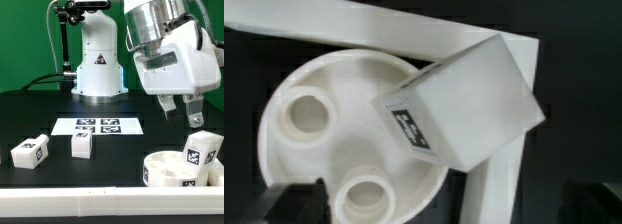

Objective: Assemble stool

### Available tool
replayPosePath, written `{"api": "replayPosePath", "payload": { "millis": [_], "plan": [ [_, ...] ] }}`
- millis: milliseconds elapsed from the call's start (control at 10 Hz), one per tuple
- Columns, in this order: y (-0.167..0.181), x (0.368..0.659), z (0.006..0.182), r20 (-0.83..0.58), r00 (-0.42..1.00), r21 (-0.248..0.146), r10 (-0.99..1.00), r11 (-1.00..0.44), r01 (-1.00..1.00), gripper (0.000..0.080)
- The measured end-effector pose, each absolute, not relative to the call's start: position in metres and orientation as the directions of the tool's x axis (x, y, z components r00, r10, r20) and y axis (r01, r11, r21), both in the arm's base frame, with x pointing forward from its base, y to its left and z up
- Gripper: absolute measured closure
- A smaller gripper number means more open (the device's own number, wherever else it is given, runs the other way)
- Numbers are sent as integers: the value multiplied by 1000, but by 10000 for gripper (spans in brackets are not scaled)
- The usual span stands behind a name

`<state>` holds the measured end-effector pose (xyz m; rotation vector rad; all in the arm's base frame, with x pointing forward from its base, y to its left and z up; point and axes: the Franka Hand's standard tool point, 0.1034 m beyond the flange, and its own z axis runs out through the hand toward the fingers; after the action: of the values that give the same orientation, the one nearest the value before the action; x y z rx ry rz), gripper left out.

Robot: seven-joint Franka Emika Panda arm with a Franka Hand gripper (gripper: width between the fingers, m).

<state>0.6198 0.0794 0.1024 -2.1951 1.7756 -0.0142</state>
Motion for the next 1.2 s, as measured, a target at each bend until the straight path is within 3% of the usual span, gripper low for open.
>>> {"api": "replayPosePath", "payload": {
  "millis": [100,300,400,900,1200],
  "plan": [
    [75,618,101,-125,416,-252,-901,-377,-891,150],
    [66,621,104,-5,740,-221,-673,-721,-657,150],
    [66,620,104,16,813,-204,-582,-798,-568,150],
    [60,616,96,67,950,-172,-304,-942,-289,150],
    [22,604,84,112,966,-75,-234,-971,-226,150]
  ]
}}
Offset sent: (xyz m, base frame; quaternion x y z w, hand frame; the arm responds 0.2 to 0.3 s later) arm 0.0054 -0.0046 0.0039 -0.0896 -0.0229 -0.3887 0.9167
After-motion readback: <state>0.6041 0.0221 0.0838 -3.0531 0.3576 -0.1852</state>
